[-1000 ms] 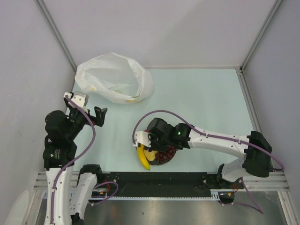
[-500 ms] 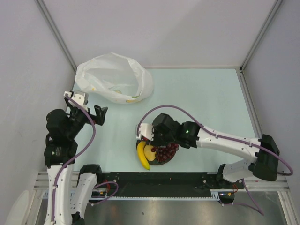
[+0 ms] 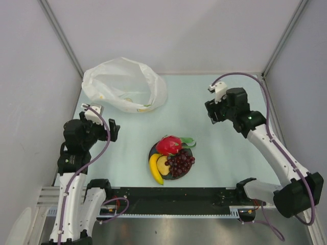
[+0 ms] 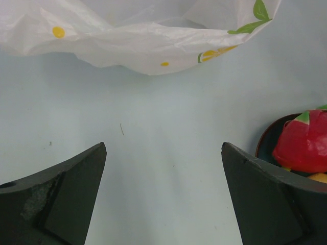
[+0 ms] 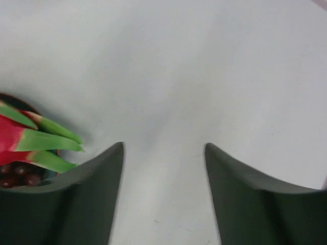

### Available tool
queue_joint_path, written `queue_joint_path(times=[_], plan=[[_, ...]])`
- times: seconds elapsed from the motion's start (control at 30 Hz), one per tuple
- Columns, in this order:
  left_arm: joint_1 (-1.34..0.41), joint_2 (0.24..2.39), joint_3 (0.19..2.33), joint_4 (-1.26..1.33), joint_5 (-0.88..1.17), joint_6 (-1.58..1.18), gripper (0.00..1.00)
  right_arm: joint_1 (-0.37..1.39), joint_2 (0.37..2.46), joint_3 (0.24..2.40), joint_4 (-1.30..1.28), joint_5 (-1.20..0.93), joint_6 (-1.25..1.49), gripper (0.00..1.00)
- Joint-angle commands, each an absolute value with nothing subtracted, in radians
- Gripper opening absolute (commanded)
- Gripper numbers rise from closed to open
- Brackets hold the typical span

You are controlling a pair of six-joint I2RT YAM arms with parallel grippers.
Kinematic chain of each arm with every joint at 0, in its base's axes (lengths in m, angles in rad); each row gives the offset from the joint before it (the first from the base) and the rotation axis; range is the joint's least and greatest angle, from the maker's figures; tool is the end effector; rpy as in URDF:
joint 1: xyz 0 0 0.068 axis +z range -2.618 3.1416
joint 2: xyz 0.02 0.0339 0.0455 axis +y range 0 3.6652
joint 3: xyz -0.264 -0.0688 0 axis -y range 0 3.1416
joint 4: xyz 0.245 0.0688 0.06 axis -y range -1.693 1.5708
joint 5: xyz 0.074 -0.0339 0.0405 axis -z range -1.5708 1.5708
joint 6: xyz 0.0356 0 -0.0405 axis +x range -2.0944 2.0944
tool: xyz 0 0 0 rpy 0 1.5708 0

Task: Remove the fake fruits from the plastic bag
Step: Reset both arms

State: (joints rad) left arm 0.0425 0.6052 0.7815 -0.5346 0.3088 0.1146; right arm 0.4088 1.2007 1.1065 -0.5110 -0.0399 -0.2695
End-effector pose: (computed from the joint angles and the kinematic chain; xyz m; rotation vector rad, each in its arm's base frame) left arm 0.1350 -0.0051 0.3279 0.2741 1.8964 -0.1919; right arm 0.2418 0.1063 0.3340 -0.7461 2.0463 0.1228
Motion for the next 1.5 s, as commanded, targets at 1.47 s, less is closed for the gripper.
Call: queue_joint_path(times=[1.47], plan=[[0.046,0.744,0.137,0.504,0.207,0.126,1.0,0.426,1.041,0.615,-0.244,0.156,-0.31,0.99]])
